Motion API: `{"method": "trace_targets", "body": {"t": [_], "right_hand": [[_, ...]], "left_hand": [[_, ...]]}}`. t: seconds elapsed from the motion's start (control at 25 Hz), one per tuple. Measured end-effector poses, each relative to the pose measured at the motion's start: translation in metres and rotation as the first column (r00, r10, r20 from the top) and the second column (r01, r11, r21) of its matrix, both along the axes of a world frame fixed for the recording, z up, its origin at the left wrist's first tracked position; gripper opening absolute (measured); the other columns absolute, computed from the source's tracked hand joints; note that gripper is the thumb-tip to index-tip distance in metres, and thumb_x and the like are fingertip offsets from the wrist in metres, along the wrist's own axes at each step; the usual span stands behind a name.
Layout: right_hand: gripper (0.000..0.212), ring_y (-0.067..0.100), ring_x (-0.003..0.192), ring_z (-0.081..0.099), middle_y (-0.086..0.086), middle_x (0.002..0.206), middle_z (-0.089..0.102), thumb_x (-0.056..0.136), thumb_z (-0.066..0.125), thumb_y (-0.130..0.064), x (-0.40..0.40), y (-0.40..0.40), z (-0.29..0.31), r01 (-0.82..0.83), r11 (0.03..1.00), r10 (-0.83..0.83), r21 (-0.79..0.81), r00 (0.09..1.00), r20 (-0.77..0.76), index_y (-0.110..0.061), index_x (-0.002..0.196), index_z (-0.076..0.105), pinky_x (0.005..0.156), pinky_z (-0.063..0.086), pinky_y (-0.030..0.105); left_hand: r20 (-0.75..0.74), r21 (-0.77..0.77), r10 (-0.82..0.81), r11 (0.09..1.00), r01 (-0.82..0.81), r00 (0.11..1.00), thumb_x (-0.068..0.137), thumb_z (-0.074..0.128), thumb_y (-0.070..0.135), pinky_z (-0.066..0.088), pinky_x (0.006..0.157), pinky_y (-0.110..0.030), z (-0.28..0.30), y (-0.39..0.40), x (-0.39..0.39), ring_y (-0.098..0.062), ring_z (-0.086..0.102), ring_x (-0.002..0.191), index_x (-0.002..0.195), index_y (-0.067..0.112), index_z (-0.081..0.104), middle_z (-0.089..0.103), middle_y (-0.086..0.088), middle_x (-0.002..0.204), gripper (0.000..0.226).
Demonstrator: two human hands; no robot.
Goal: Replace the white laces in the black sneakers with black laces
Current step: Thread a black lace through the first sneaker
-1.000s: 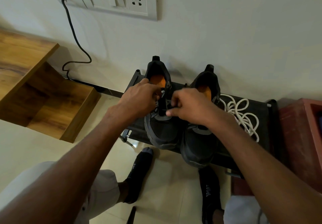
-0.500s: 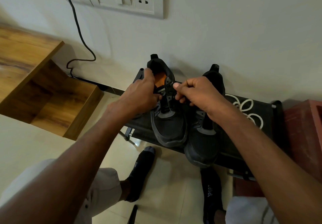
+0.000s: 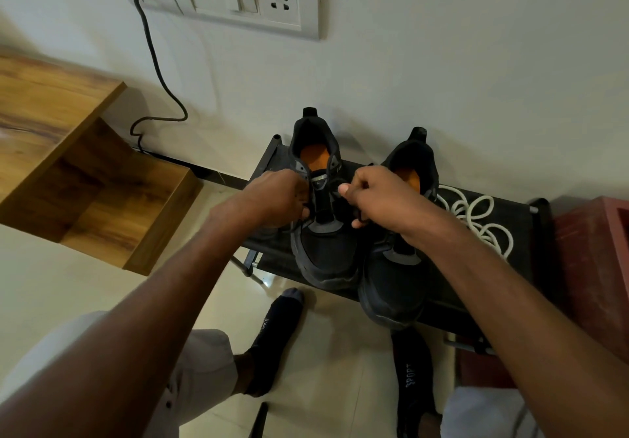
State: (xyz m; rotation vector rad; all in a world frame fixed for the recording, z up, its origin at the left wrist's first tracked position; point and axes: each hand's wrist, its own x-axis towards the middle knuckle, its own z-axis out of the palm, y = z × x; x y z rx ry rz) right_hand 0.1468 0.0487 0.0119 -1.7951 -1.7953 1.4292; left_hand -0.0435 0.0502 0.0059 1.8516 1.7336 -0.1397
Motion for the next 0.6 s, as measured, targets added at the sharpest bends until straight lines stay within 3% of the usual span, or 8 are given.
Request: {"method": "trace_targets", "body": {"t": [0.08,0.2,0.32,0.4,0.48,0.52,0.6], "right_hand": [[0.02,0.027,0.082,0.073,0.014,0.108,0.07,0.108,0.057,-0.023,0.001,0.002,0.003,0.128,0.986,-0.143,-0.107,0.98,-0.138,-0.009,0.095,0.058,0.069,0.062,0.027],[0.017,0.024,0.084,0.075,0.016,0.104,0.078,0.108,0.057,-0.022,0.006,0.007,0.008,0.177,0.972,-0.209,-0.155,0.95,-0.231,-0.009,0.099,0.063,0.073,0.057,0.032],[0.02,0.02,0.089,0.077,0.008,0.099,0.079,0.107,0.057,-0.027,0.016,0.016,0.016,0.169,0.936,-0.313,-0.308,0.8,-0.512,-0.014,0.098,0.068,0.081,0.054,0.032],[0.019,0.023,0.106,0.075,0.009,0.109,0.077,0.106,0.055,-0.022,0.02,0.018,0.019,0.1,0.94,-0.303,-0.326,0.685,-0.662,-0.011,0.109,0.071,0.09,0.056,0.033],[0.024,0.022,0.113,0.072,0.007,0.112,0.075,0.101,0.06,-0.018,0.019,0.016,0.02,0.039,0.96,-0.236,-0.279,0.652,-0.721,-0.01,0.12,0.072,0.097,0.055,0.033],[0.027,0.019,0.106,0.072,0.003,0.105,0.074,0.096,0.065,-0.02,0.017,0.016,0.021,0.033,0.971,-0.198,-0.238,0.67,-0.715,-0.013,0.12,0.074,0.093,0.055,0.032],[0.025,0.012,0.084,0.064,-0.004,0.09,0.068,0.09,0.071,-0.026,0.014,0.015,0.022,0.056,0.983,-0.161,-0.173,0.707,-0.689,-0.019,0.113,0.078,0.076,0.048,0.028]], "left_hand": [[0.002,-0.002,0.013,1.0,-0.013,1.0,0.098,0.066,0.024,0.04,0.063,-0.028,0.0,0.001,-0.006,-0.022,0.058,0.089,0.103,0.007,0.065,0.063,-0.007,0.095,0.017],[-0.005,-0.054,-0.014,0.998,0.014,1.0,0.098,0.068,0.024,0.04,0.063,-0.025,0.004,0.003,-0.012,-0.019,0.059,0.086,0.093,0.013,0.063,0.065,-0.007,0.096,0.014],[-0.013,0.011,0.005,1.0,-0.005,1.0,0.097,0.069,0.032,0.047,0.07,-0.032,0.005,0.005,-0.011,-0.025,0.064,0.093,0.098,0.008,0.066,0.067,-0.009,0.096,0.024],[0.127,0.17,0.13,0.974,-0.15,0.983,0.098,0.067,0.04,0.046,0.067,-0.032,0.011,0.006,-0.008,-0.021,0.065,0.085,0.099,0.01,0.067,0.07,-0.006,0.09,0.031],[0.461,0.196,0.286,0.89,-0.411,0.84,0.101,0.061,0.045,0.049,0.067,-0.03,0.021,0.007,-0.004,-0.018,0.072,0.074,0.098,0.012,0.067,0.075,-0.004,0.078,0.034],[0.61,0.131,0.335,0.851,-0.509,0.718,0.104,0.057,0.045,0.05,0.067,-0.029,0.027,0.006,-0.001,-0.02,0.074,0.071,0.1,0.011,0.066,0.076,-0.007,0.075,0.036],[0.768,-0.044,0.392,0.821,-0.569,0.507,0.108,0.047,0.046,0.053,0.068,-0.032,0.033,0.003,0.006,-0.026,0.076,0.075,0.109,0.007,0.065,0.077,-0.013,0.076,0.043]]}}
